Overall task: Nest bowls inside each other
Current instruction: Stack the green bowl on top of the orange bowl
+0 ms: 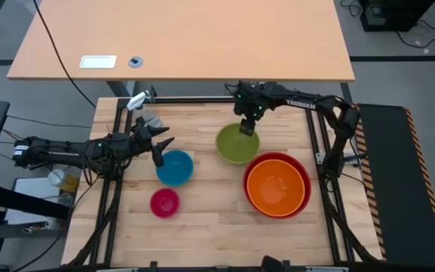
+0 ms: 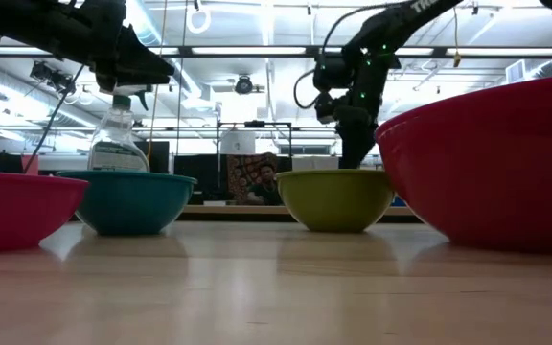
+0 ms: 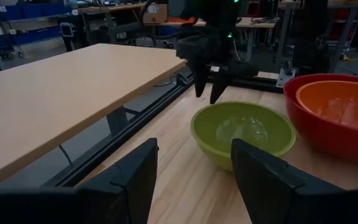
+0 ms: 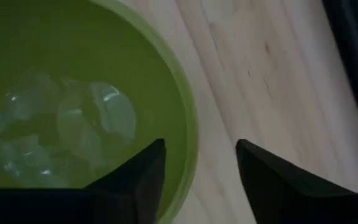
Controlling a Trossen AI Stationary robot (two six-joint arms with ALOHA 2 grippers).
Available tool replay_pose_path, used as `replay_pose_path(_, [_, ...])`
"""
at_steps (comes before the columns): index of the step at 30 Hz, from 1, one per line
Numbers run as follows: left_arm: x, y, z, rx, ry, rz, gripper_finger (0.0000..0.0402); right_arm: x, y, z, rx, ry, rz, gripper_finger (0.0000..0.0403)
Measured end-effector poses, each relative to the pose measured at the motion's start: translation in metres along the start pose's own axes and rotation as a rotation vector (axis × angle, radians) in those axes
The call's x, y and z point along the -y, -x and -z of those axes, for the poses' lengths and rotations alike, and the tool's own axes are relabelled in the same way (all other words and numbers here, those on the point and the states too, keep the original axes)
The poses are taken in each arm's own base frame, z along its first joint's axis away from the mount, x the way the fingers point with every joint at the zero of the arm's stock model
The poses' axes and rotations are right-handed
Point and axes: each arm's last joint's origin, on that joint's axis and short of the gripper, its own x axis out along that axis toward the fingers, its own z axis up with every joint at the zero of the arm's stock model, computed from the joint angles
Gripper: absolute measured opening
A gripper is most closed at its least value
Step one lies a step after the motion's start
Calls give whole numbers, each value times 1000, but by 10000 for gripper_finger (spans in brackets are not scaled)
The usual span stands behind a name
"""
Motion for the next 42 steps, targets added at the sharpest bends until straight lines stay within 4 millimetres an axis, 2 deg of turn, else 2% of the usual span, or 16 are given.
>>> replay_pose_path(6, [0,0,1,-6,-4,0,208,4,-13,3,-41,-17,-18,247])
replay_pose_path(13, [0,0,1,-10,-7,0,208,4,-30,7,-76,-25,-25,240])
replay_pose_path(18, [0,0,1,-8,-8,-1,208,0,-40,7,-95,-13,-16,195])
replay_pose_path(24, [0,0,0,-4,-6,-1,208,1,-44,6,-97,-71,31,88])
replay_pose_path(28, [0,0,0,-3,-5,-1,208,0,-28,2,-54,-100,-16,23])
replay_pose_path(32, [0,0,0,-4,-6,-1,208,-1,-13,-4,-22,-105,-8,28])
replay_pose_path(34, [0,0,0,-4,-6,-1,208,-2,2,-7,-10,-98,15,36])
replay_pose_path(40, [0,0,0,-4,-5,-1,208,-12,37,-10,34,-72,-122,23])
replay_pose_path(42, [0,0,0,-4,-5,-1,208,-18,57,-10,92,-62,-160,22])
